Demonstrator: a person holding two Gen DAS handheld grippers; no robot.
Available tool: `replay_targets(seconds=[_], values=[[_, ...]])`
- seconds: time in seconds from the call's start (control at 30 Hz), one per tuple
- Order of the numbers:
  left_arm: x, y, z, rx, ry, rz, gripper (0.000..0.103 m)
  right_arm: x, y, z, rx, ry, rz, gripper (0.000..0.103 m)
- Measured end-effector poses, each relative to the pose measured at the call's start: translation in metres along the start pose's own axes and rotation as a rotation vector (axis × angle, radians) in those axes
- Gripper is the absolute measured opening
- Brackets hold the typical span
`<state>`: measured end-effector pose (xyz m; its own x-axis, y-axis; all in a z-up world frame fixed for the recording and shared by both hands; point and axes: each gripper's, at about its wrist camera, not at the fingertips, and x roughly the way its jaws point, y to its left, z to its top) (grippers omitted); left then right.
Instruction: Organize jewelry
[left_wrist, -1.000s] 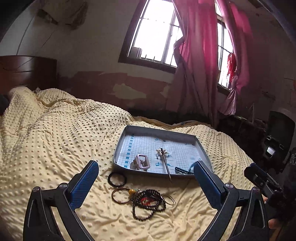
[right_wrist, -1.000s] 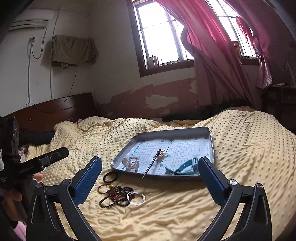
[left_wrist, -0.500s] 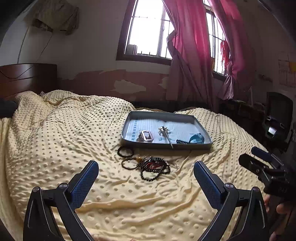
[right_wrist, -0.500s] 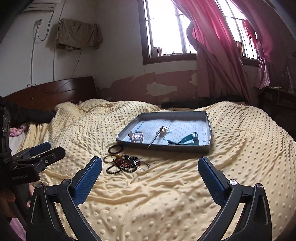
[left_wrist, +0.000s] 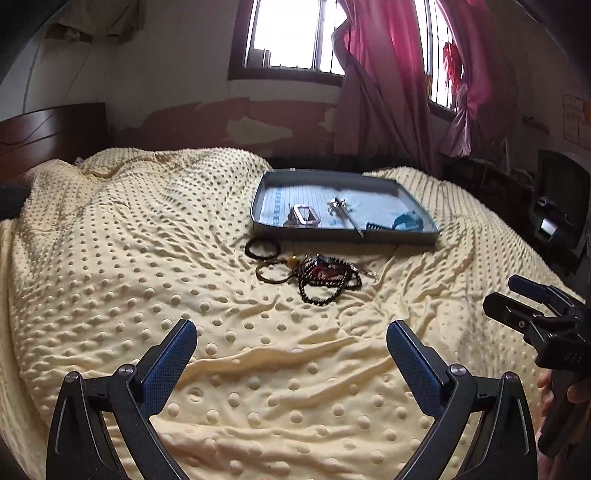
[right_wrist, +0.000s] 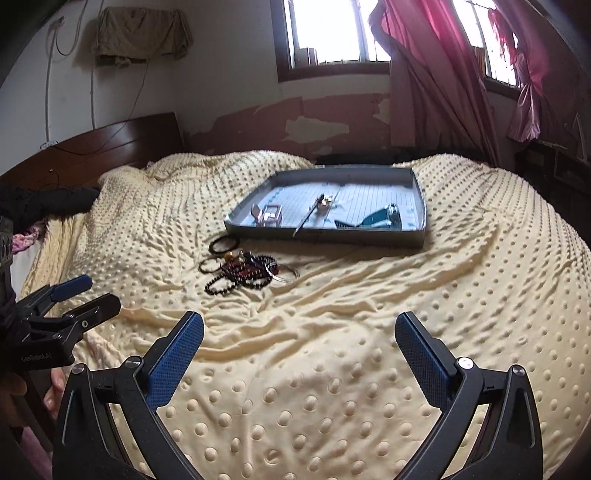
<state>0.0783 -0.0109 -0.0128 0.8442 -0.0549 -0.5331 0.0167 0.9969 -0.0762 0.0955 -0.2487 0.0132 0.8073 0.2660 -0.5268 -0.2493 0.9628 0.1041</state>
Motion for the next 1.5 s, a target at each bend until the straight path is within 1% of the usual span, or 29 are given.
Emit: replay_targets(seconds=[0.1,0.23,0.37,0.47,0.6,0.67,0.77,0.83,0.87,0.9,0.93,0.97,1.0,1.03,1.1,1.23,1.3,1.4,1.5], values=[[0.013,0.004,0.007,-0.012,0.007,0.019,0.103,0.011,0.001,0.001,-0.016,0.023,-0.021,0.102],[0.031,0.007,0.016,-0.002,0.014,0.025,0.103,0.022,0.002,0.001,-0.006,0.055,-0.016,0.102],[0.039,0.013,0.012,0.011,0.004,0.05,0.103,0.031,0.002,0.002,-0.028,0.08,-0.036,0.102],[0.047,0.018,0.009,0.016,0.039,0.063,0.103,0.041,-0.001,0.006,-0.025,0.091,-0.036,0.102],[0.059,0.025,0.01,0.003,0.079,0.031,0.103,0.063,-0.008,0.018,-0.016,0.128,-0.014,0.102],[0.068,0.027,0.011,-0.011,0.102,0.011,0.103,0.073,-0.011,0.023,-0.001,0.144,0.015,0.102],[0.079,0.031,0.013,-0.049,0.129,-0.035,0.103,0.086,-0.017,0.027,0.015,0.151,0.048,0.102],[0.083,0.031,0.015,-0.071,0.135,-0.063,0.1,0.094,-0.019,0.03,0.014,0.153,0.062,0.101],[0.086,0.031,0.016,-0.081,0.141,-0.079,0.097,0.097,-0.019,0.031,0.015,0.152,0.071,0.101],[0.089,0.03,0.017,-0.086,0.147,-0.091,0.093,0.101,-0.019,0.032,0.017,0.156,0.081,0.099],[0.092,0.029,0.017,-0.088,0.154,-0.102,0.091,0.105,-0.019,0.033,0.016,0.161,0.087,0.092],[0.094,0.027,0.018,-0.087,0.16,-0.109,0.09,0.109,-0.017,0.033,0.013,0.169,0.094,0.087],[0.097,0.026,0.018,-0.084,0.167,-0.116,0.087,0.111,-0.016,0.034,0.008,0.173,0.097,0.079],[0.101,0.024,0.018,-0.081,0.18,-0.124,0.084,0.114,-0.014,0.034,-0.001,0.177,0.099,0.076],[0.107,0.022,0.018,-0.072,0.201,-0.14,0.076,0.118,-0.011,0.033,-0.015,0.183,0.101,0.075],[0.117,0.017,0.02,-0.061,0.234,-0.181,0.067,0.125,-0.005,0.032,-0.019,0.196,0.127,0.064],[0.124,0.017,0.02,-0.063,0.261,-0.214,0.067,0.13,-0.001,0.031,-0.038,0.211,0.125,0.061],[0.134,0.021,0.018,-0.095,0.293,-0.253,0.066,0.14,0.003,0.029,-0.07,0.245,0.11,0.051],[0.139,0.024,0.019,-0.122,0.298,-0.273,0.064,0.148,0.006,0.027,-0.087,0.269,0.106,0.05]])
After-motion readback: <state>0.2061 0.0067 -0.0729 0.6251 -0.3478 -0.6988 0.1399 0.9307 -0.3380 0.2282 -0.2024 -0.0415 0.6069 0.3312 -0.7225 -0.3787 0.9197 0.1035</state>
